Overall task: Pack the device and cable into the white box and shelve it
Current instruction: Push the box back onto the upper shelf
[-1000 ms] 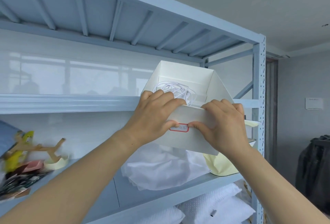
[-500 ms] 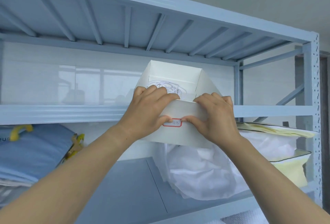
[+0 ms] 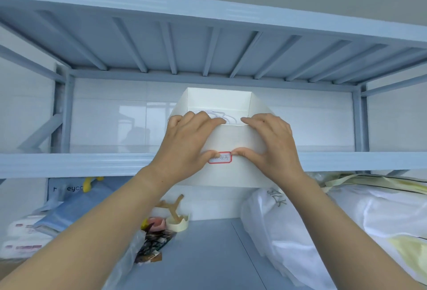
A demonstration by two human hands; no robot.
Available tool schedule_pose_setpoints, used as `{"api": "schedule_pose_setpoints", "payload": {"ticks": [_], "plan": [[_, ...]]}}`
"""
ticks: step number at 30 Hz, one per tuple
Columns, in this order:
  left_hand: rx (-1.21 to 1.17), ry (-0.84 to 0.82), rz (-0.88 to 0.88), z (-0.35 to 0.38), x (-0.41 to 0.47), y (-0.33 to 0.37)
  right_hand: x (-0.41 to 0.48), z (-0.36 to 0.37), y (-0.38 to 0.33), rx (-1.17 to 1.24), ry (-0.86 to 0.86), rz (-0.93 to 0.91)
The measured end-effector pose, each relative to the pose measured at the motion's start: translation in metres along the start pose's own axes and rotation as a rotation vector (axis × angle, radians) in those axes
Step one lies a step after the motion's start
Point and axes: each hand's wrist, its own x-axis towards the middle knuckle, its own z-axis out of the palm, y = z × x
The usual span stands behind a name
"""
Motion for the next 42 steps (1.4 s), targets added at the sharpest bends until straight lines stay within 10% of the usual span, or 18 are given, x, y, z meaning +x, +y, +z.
{"api": "schedule_pose_setpoints", "payload": {"ticks": [42], "plan": [[0.411, -0.112, -0.035, 0.120, -0.020, -0.071, -0.017, 0.148, 0.061, -0.086, -0.289, 0.022]]}}
